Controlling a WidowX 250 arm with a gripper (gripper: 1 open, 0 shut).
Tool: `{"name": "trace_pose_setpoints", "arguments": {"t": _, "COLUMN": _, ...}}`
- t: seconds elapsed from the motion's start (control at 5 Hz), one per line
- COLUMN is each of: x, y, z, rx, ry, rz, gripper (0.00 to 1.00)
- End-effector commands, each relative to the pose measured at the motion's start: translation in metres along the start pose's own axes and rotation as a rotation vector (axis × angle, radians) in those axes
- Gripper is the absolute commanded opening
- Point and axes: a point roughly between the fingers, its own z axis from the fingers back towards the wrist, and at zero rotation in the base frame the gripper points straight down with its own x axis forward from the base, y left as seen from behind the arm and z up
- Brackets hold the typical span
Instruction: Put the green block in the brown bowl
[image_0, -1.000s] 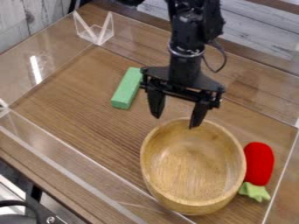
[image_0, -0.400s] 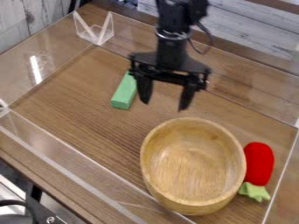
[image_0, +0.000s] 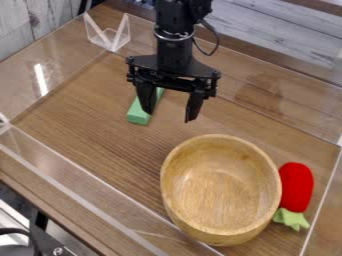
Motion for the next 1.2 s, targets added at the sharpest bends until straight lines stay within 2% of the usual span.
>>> {"name": "trace_pose_setpoints", "arguments": {"t": 0.0, "x": 0.015, "y": 0.017, "z": 0.012, "rx": -0.005, "ry": -0.063, "rz": -0.018, "gripper": 1.0}}
{"name": "trace_pose_setpoints", "arguments": {"t": 0.4, "x": 0.037, "y": 0.056, "z": 0.01, "rx": 0.011, "ry": -0.085, "rz": -0.062, "gripper": 1.0}}
{"name": "trace_pose_setpoints", "arguments": {"t": 0.8, "x": 0.04, "y": 0.05, "z": -0.022, "rx": 0.031, "ry": -0.068, "rz": -0.03, "gripper": 1.0}}
{"name": "trace_pose_setpoints", "arguments": {"t": 1.0, "x": 0.051, "y": 0.051, "z": -0.031, "rx": 0.038, "ry": -0.067, "rz": -0.036, "gripper": 1.0}}
